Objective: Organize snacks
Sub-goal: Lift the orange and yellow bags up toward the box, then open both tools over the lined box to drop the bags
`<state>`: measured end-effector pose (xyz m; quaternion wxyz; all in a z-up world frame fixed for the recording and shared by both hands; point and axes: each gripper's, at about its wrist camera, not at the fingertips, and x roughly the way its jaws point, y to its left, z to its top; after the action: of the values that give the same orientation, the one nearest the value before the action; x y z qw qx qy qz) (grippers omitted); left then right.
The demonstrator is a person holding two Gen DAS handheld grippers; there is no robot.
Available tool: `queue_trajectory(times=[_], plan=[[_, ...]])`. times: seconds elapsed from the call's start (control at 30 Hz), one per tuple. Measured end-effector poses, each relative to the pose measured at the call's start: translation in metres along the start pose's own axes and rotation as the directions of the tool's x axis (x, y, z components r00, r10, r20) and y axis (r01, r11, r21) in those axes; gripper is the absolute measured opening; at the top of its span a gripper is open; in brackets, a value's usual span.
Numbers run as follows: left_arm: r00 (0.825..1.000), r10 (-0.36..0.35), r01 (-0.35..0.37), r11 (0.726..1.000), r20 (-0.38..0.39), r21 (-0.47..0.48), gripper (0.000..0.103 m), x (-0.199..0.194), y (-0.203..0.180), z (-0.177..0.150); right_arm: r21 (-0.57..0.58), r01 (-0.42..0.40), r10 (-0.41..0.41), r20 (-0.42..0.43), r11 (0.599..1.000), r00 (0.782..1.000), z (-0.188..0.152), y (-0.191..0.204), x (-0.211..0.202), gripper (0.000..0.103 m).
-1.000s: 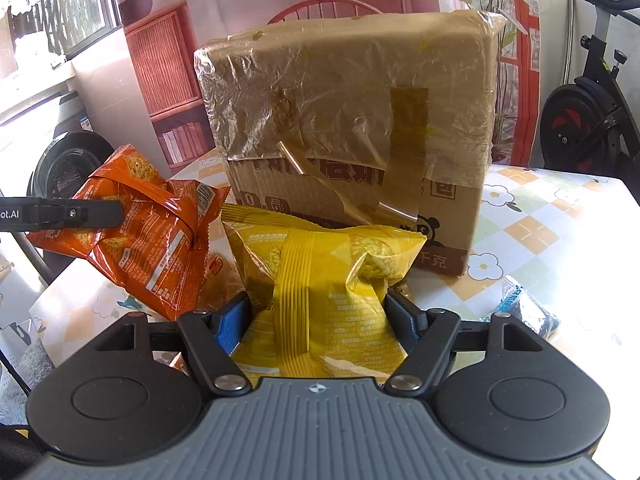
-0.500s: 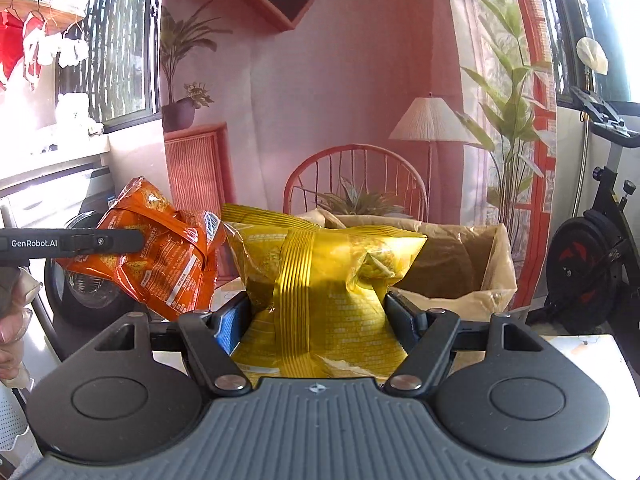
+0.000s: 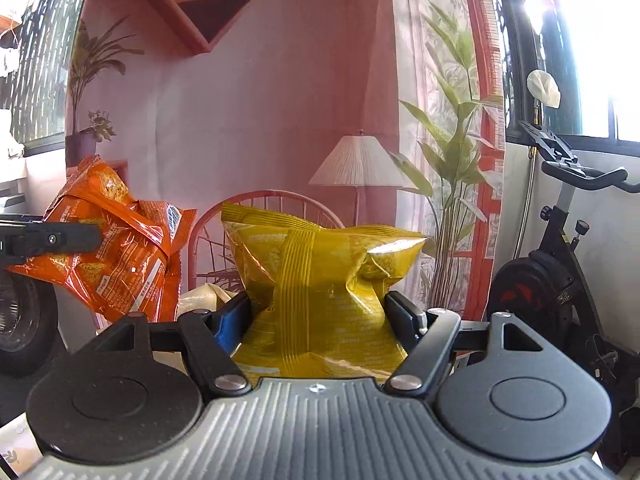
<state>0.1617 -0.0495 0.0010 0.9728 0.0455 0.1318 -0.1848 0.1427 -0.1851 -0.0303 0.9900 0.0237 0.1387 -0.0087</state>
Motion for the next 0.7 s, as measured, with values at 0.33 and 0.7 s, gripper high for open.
queue_trajectory(times=[0.33,0.7], plan=[[0.993,-0.017,0.017,1.0,-0.119,0.006,0.046,0.057,0.003,-0.015,0.054,0.0,0.006,-0.109,0.999,0.994,-0.016,-0.01,0.036,0.078],[0.989,-0.006,-0.002,0.998,-0.149,-0.055,0.055,0.029,0.027,-0.025,0.135,-0.044,0.059,-0.112,0.99,0.992,-0.021,-0.023,0.006,0.085]])
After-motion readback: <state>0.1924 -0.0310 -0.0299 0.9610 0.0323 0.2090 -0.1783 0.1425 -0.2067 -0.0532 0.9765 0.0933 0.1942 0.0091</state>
